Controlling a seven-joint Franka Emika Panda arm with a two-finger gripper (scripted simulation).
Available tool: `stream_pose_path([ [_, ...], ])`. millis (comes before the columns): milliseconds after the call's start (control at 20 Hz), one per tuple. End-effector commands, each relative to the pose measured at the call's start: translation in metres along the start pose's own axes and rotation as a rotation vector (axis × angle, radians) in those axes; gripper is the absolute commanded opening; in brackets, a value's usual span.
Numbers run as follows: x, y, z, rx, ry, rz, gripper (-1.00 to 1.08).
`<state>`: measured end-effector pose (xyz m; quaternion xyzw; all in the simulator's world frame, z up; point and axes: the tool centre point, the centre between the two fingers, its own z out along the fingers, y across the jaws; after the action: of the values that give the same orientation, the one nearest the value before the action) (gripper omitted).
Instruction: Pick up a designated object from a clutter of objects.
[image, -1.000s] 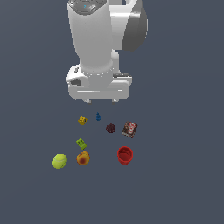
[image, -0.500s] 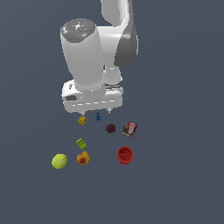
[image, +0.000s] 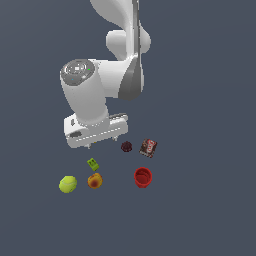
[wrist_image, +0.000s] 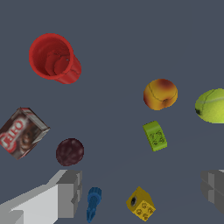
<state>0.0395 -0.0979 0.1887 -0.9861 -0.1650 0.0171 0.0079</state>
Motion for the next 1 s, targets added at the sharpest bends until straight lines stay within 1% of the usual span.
stream_pose_path([
  [0,0.001,0.010,0.015,-0.003,0.004,-0.051,1.00],
  [500,-0.002,0.048,0.077,-0.015,0.018,-0.247,1.00],
  [950,-0.007,0.068,0.114,-0.024,0.025,-0.362,1.00],
])
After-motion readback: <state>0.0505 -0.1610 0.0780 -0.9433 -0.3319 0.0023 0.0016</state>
